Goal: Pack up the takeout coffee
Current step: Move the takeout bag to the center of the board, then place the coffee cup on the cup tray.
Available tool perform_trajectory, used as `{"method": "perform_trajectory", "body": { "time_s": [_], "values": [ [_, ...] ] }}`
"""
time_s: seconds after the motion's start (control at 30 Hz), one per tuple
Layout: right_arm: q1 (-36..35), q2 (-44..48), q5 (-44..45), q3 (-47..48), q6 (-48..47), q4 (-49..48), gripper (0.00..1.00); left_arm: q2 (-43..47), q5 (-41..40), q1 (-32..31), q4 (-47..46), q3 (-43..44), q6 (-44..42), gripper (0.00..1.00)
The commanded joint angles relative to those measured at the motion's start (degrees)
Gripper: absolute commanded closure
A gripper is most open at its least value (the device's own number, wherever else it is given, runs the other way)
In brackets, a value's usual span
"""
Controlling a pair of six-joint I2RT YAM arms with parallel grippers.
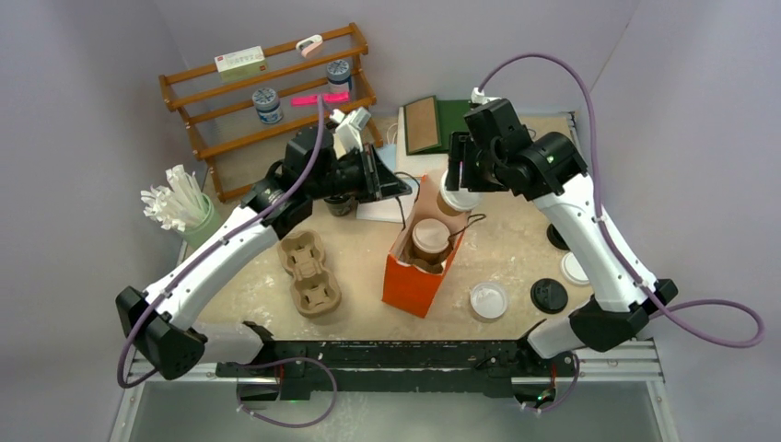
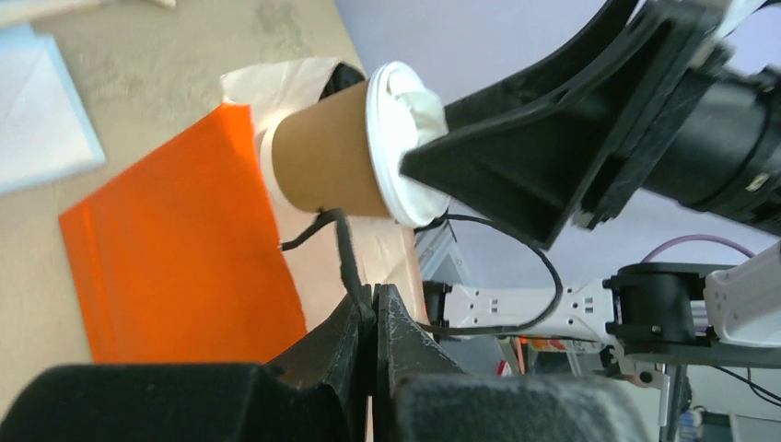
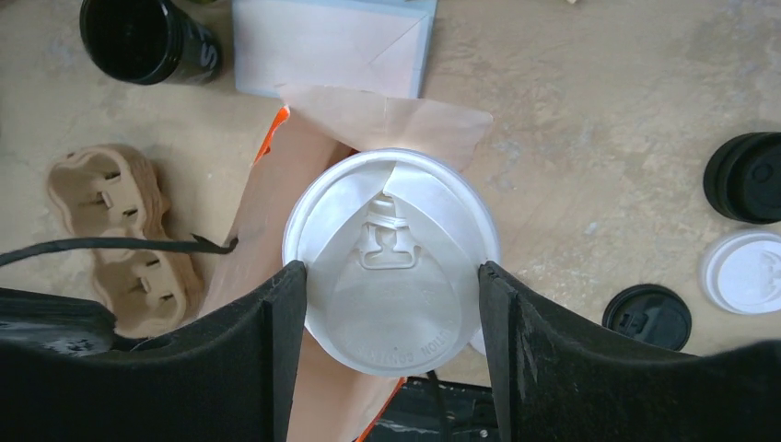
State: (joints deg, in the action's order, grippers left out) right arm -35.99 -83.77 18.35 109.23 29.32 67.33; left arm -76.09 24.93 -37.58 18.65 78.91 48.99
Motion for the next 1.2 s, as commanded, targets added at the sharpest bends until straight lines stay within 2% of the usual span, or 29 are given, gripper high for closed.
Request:
{"method": "perform_trajectory", "body": {
  "time_s": [0.0, 0.07, 0.13, 0.23, 0.33, 0.4, 0.47, 0.6, 0.73, 0.87, 1.0, 1.17],
  "values": [
    [0.0, -0.8, -4.9, 2.1, -1.0, 3.8, 0.48, 5.6, 0.6, -0.4, -1.1, -6.6, 5.0, 1.0],
    [0.0, -0.7, -5.9, 0.7, -1.1, 3.4, 0.48, 7.2, 0.7, -0.5, 0.1, -7.9, 5.1, 1.0],
    [0.0, -0.7, -6.8, -0.6, -1.5, 2.5, 0.48, 7.9, -0.1, -0.5, 2.2, -7.8, 4.1, 0.93],
    [0.0, -1.5, -6.8, -0.8, -1.9, 1.7, 0.48, 7.9, -3.3, -0.4, 8.1, -4.3, 0.7, 0.69],
    [0.0, -2.3, -6.9, 1.1, -3.2, 1.0, 0.48, 6.1, -7.6, -0.4, 15.9, 2.8, -4.2, 0.44],
    [0.0, -2.6, -7.6, 1.8, -4.4, 0.1, 0.48, 4.3, -9.2, 0.0, 20.8, 8.0, -8.4, 0.31],
    [0.0, -2.6, -8.2, 2.0, -5.3, -0.4, 0.48, 2.6, -8.7, 1.1, 24.7, 12.4, -10.9, 0.22],
    [0.0, -1.3, -8.4, 0.9, -5.9, -1.5, 0.48, -0.1, 1.3, 6.0, 22.3, 15.4, -14.9, 0.19],
    [0.0, 0.4, -7.6, 0.1, -5.2, -2.1, 0.48, -5.3, 7.4, 6.8, 18.9, 17.3, -22.0, 0.23],
    [0.0, 2.9, -7.7, -2.7, -3.0, -2.8, 0.49, -8.3, 11.6, 6.7, 9.1, 13.7, -25.1, 0.27],
    [0.0, 3.8, -7.4, -3.9, -2.4, -1.8, 0.49, -10.3, 12.2, 5.4, -0.7, 10.2, -27.2, 0.26],
    [0.0, 5.0, -7.9, -4.0, -0.9, -0.7, 0.49, -17.1, 12.2, 3.1, 3.1, 14.9, -35.6, 0.26]
  ]
}}
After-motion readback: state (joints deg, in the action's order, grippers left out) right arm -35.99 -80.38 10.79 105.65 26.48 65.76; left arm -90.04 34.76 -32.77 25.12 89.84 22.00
